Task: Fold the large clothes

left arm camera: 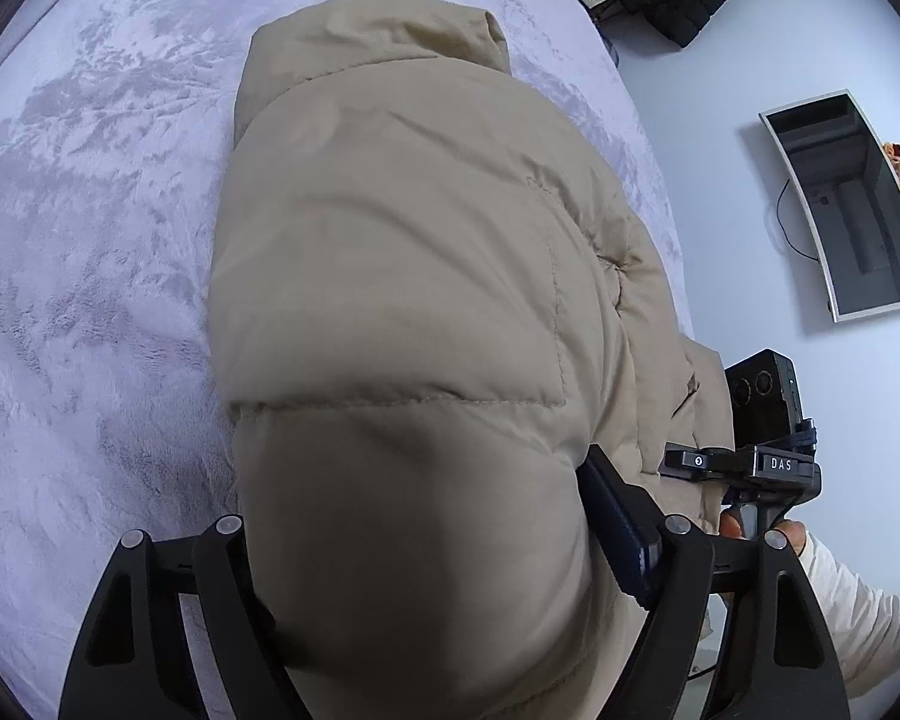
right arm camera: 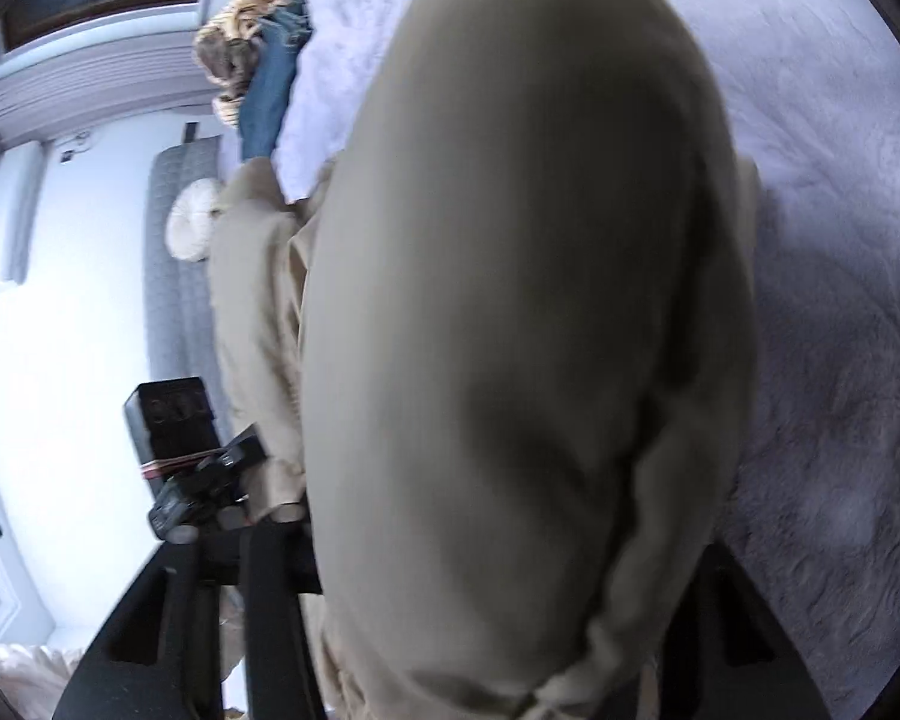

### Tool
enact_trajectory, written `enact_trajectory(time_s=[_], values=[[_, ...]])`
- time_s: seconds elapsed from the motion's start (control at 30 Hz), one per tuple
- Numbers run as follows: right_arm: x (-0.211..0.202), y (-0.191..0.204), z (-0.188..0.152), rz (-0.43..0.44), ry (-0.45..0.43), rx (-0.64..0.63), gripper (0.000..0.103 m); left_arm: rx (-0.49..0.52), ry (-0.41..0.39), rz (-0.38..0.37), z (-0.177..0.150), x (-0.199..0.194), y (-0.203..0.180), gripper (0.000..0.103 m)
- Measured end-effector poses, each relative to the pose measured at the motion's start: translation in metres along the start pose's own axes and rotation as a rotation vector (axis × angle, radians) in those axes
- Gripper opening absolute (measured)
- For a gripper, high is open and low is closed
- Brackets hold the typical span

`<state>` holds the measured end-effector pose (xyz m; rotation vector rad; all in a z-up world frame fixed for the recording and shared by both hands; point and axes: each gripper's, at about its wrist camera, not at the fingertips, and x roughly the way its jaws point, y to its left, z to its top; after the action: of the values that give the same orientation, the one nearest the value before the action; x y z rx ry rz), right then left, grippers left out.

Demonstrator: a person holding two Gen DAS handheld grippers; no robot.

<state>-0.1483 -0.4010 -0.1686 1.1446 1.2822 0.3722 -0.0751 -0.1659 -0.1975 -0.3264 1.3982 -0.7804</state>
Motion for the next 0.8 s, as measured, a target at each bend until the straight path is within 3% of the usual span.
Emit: enact_trajectory(time_s=[0.27,0.43,0.8], values=[[0.010,0.064,0.007,-0.013,-0.019,-0.108,0.040,0.000,-0.082,-0.086,0.014,-0.053,0.017,0.083],[0.041,0.112,0.018,-0.011,-0.056,-0.163,0.040,0.018,-0.128,-0.109,0.033,-0.098,0.037,0.083],[0.182,0.213,0.084,0.018,-0.081,-0.247,0.040,0.031,-0.218,-0.034,0.126,-0.188,0.163,0.083]])
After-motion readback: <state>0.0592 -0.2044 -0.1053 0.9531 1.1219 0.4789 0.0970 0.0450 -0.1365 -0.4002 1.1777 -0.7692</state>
